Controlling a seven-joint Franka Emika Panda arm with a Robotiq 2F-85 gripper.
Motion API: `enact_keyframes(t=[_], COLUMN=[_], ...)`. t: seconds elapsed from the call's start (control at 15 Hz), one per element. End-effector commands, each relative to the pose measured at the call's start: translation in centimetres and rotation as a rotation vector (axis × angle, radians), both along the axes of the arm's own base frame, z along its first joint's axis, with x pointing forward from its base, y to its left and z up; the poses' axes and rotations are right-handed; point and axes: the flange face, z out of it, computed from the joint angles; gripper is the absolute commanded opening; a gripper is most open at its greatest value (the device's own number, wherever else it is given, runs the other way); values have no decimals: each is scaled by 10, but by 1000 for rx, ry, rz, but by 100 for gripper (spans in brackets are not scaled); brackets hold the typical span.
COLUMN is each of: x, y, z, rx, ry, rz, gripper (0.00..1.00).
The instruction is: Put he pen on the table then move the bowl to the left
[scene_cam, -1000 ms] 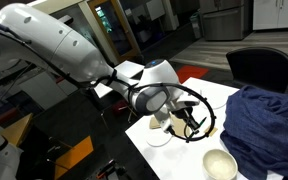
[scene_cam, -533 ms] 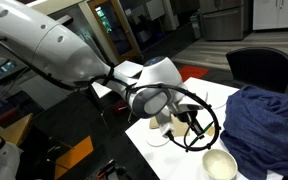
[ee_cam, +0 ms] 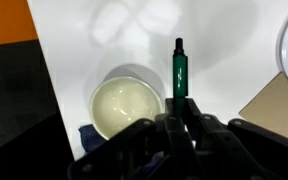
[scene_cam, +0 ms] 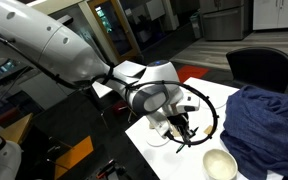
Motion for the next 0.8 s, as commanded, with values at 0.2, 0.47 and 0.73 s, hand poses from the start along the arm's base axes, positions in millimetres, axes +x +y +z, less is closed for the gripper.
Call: enact_keyframes(t=[0.2,0.47,0.73], x=[10,22,33], y=[-2,-1,7], z=[-30,-54,-75], rx=[8,2,-6], ry=[68,85,112], rz=[169,225,261], gripper=[3,3,3])
